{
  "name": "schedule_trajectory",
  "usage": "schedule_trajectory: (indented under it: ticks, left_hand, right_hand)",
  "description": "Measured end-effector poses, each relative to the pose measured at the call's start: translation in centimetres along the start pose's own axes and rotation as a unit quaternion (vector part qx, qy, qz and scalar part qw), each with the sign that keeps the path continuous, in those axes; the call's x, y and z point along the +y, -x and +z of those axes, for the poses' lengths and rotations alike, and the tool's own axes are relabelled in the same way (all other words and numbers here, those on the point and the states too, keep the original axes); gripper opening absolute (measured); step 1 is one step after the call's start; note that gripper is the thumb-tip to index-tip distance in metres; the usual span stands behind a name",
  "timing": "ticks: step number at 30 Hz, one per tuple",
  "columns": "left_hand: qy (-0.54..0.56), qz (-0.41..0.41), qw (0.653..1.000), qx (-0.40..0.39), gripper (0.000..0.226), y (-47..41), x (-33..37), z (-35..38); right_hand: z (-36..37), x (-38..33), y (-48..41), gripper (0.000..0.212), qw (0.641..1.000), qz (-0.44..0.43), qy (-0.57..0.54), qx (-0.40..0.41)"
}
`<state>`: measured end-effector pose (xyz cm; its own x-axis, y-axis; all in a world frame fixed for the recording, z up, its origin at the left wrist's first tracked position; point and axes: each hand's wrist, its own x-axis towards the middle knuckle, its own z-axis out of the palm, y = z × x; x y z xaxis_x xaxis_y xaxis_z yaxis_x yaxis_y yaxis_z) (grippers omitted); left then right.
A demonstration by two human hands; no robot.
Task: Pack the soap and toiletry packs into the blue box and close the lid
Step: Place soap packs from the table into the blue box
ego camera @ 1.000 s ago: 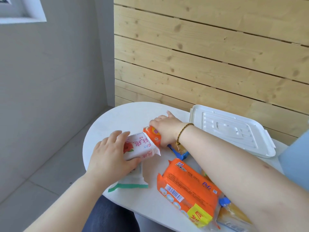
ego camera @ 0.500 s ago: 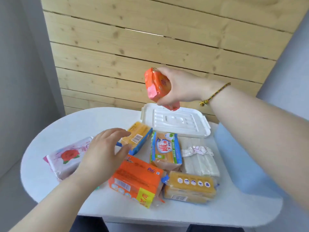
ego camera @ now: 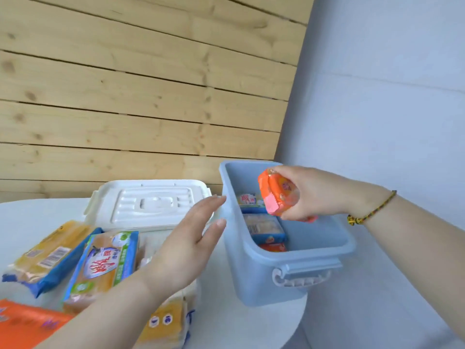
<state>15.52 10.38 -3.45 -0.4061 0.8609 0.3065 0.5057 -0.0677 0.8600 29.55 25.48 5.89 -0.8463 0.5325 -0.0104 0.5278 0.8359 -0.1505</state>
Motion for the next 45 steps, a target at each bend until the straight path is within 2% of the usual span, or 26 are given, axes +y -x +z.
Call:
schedule_trajectory:
  ticks: [3, 6, 9, 13, 16, 20, 26, 32, 35, 43, 45]
  left_hand:
    - [0.069, -0.062, 0.996, -0.003, 0.048, -2.7, 0.9, 2.4]
    - [0.073, -0.093, 0.993, 0.001, 0.057, -4.6, 0.5, 4.3]
    - [0.045, -0.089, 0.995, -0.003, 0.058, -5.2, -0.1, 5.5]
    - [0.078, -0.098, 0.992, -0.015, 0.054, -5.5, -0.8, 5.9]
    - [0.102, -0.105, 0.989, -0.016, 0.053, -5.4, -1.0, 6.0]
    - [0.145, -0.122, 0.982, -0.018, 0.050, -5.4, -1.2, 6.1]
    - [0.159, -0.116, 0.980, -0.034, 0.044, -5.3, -1.2, 6.1]
    - [0.150, -0.108, 0.982, -0.037, 0.047, -5.4, -1.5, 6.1]
    - [0.156, -0.105, 0.981, -0.043, 0.042, -5.5, -1.5, 6.2]
    - [0.103, -0.109, 0.987, -0.059, 0.051, -5.5, -1.1, 5.9]
    - [0.082, -0.102, 0.989, -0.063, 0.052, -5.2, -0.6, 5.4]
  right_hand:
    - [2.3, 1.7, -0.4, 0.066, 0.994, -0.008, 0.067, -0.091]
    - [4.6, 2.4, -1.4, 0.064, 0.979, -0.026, 0.120, -0.160]
    - [6.2, 2.4, -2.6, 0.060, 0.965, -0.044, 0.145, -0.216]
    - [8.0, 1.9, -3.7, 0.052, 0.940, -0.062, 0.202, -0.267]
    - [8.8, 1.7, -4.2, 0.052, 0.933, -0.088, 0.250, -0.245]
    - [8.3, 2.2, -4.5, 0.077, 0.938, -0.125, 0.260, -0.191]
    - [7.9, 3.6, -4.0, 0.101, 0.916, -0.075, 0.286, -0.271]
    - [8.3, 2.8, -4.7, 0.105, 0.908, -0.108, 0.333, -0.228]
    - [8.4, 2.9, -4.7, 0.106, 0.913, -0.091, 0.333, -0.216]
    - [8.2, 2.8, -4.8, 0.101, 0.908, -0.040, 0.365, -0.200]
    - [7.9, 2.8, -4.6, 0.096, 0.918, -0.020, 0.329, -0.222]
